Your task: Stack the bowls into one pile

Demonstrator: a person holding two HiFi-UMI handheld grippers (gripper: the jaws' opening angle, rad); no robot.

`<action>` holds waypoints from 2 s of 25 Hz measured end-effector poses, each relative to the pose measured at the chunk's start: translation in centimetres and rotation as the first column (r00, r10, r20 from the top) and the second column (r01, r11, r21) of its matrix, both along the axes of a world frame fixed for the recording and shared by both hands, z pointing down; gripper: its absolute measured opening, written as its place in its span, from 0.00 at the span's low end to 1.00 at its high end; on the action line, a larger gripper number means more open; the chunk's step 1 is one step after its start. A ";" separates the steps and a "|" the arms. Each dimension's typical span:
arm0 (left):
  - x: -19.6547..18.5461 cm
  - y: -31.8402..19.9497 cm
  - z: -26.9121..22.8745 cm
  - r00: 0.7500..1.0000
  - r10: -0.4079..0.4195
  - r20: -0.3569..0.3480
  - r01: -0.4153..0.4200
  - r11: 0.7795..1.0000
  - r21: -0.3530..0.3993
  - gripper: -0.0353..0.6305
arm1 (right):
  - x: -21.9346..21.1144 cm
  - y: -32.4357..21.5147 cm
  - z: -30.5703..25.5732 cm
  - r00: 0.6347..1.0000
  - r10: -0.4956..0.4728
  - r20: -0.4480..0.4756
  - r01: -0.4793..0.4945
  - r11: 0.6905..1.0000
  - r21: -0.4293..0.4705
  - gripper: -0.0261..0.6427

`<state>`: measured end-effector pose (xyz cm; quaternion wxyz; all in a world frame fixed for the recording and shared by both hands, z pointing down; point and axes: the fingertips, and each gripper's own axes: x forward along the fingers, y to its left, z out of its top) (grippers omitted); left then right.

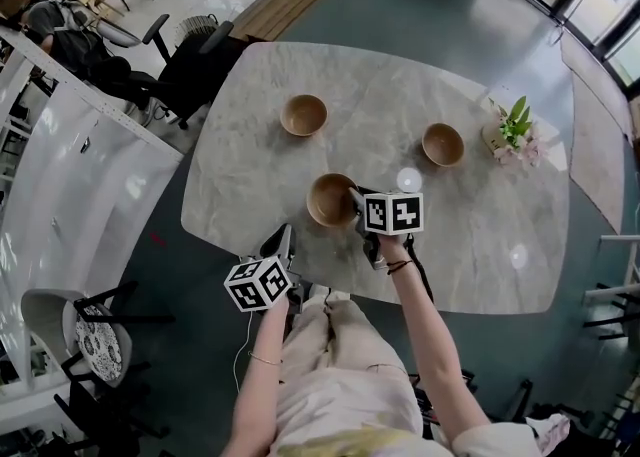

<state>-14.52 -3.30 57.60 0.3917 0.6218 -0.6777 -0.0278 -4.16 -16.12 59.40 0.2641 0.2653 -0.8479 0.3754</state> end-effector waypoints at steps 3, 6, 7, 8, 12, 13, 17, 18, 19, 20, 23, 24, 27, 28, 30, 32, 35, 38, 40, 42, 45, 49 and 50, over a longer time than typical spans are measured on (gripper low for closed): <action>-0.4 -0.3 -0.7 1.000 -0.020 0.002 0.020 0.999 0.026 0.05 | -0.2 -0.4 -1.0 1.000 0.011 0.026 -0.012 1.000 0.018 0.08; -0.9 -0.4 -1.4 0.999 -0.033 0.005 0.033 0.999 0.044 0.05 | -0.4 -0.7 -1.7 0.998 0.027 0.050 -0.029 0.999 0.021 0.08; -1.2 -0.5 -1.6 0.999 -0.036 0.007 0.036 0.998 0.048 0.05 | -0.6 -0.8 -1.9 0.998 0.033 0.056 -0.034 0.999 0.022 0.08; -1.4 -0.7 -1.9 0.999 -0.038 0.009 0.037 0.998 0.052 0.05 | -0.7 -1.0 -2.1 0.997 0.038 0.063 -0.039 0.999 0.022 0.08; -2.3 -1.4 -2.6 0.999 -0.036 0.021 0.034 0.997 0.066 0.05 | -1.6 -2.0 -2.8 0.994 0.061 0.093 -0.064 0.998 0.025 0.08; -2.5 -1.7 -2.8 0.999 -0.033 0.022 0.032 0.997 0.070 0.05 | -1.8 -2.2 -3.0 0.993 0.068 0.097 -0.071 0.997 0.027 0.08; -3.8 -3.1 -3.2 1.000 -0.011 0.027 0.009 0.997 0.080 0.05 | -2.7 -3.5 -3.4 0.988 0.106 0.110 -0.110 0.994 0.026 0.08; -4.2 -3.4 -3.2 1.000 -0.006 0.027 0.004 0.997 0.081 0.05 | -3.1 -3.8 -3.5 0.987 0.116 0.114 -0.120 0.992 0.025 0.08; -4.7 -3.8 -3.2 1.000 -0.001 0.026 -0.001 0.997 0.081 0.05 | -3.4 -4.0 -3.5 0.985 0.126 0.118 -0.130 0.991 0.024 0.08; -5.1 -4.1 -3.2 1.000 0.005 0.026 -0.007 0.997 0.082 0.05 | -3.8 -4.3 -3.5 0.983 0.135 0.121 -0.139 0.990 0.024 0.08; -6.0 -5.3 -3.2 0.999 0.028 0.025 -0.030 0.996 0.080 0.05 | -4.7 -5.4 -3.9 0.978 0.164 0.128 -0.169 0.985 0.029 0.08; -6.3 -5.8 -3.3 0.999 0.036 0.025 -0.038 0.996 0.079 0.05 | -5.0 -5.9 -4.0 0.976 0.174 0.131 -0.180 0.983 0.030 0.08; -7.1 -7.2 -3.3 0.998 0.062 0.025 -0.064 0.995 0.077 0.05 | -6.1 -7.3 -4.3 0.969 0.205 0.142 -0.211 0.977 0.030 0.08; -7.4 -7.7 -3.3 0.997 0.070 0.025 -0.071 0.994 0.078 0.05 | -6.4 -7.7 -4.3 0.966 0.214 0.145 -0.220 0.975 0.030 0.08; -7.9 -8.5 -3.3 0.996 0.083 0.023 -0.085 0.993 0.080 0.05 | -7.0 -8.4 -4.4 0.961 0.230 0.154 -0.237 0.971 0.030 0.08; -8.3 -9.4 -3.2 0.995 0.096 0.021 -0.097 0.992 0.082 0.05 | -7.6 -9.1 -4.5 0.957 0.243 0.159 -0.251 0.968 0.030 0.08; -9.0 -10.8 -3.0 0.993 0.113 0.018 -0.114 0.990 0.079 0.05 | -8.2 -10.3 -4.4 0.949 0.267 0.165 -0.276 0.961 0.032 0.08; -9.6 -12.0 -2.9 0.991 0.132 0.015 -0.132 0.988 0.075 0.05 | -9.0 -11.5 -4.4 0.939 0.296 0.178 -0.305 0.952 0.029 0.08; -10.0 -12.6 -2.7 0.990 0.143 0.011 -0.143 0.987 0.073 0.05 | -9.4 -12.1 -4.2 0.932 0.314 0.181 -0.324 0.946 0.027 0.08; -10.4 -13.1 -2.4 0.989 0.151 0.008 -0.151 0.986 0.071 0.05 | -9.9 -12.6 -4.0 0.927 0.329 0.181 -0.339 0.940 0.027 0.08; -10.8 -13.8 -2.1 0.987 0.161 0.005 -0.161 0.985 0.063 0.05 | -10.3 -13.5 -3.7 0.917 0.355 0.182 -0.365 0.931 0.024 0.08; -11.3 -14.4 -1.6 0.985 0.171 -0.003 -0.171 0.984 0.051 0.05 | -10.8 -14.5 -3.3 0.903 0.389 0.181 -0.399 0.917 0.019 0.08; -11.4 -14.5 -1.5 0.985 0.173 -0.007 -0.172 0.984 0.049 0.05 | -11.0 -14.7 -3.2 0.902 0.395 0.177 -0.404 0.914 0.021 0.08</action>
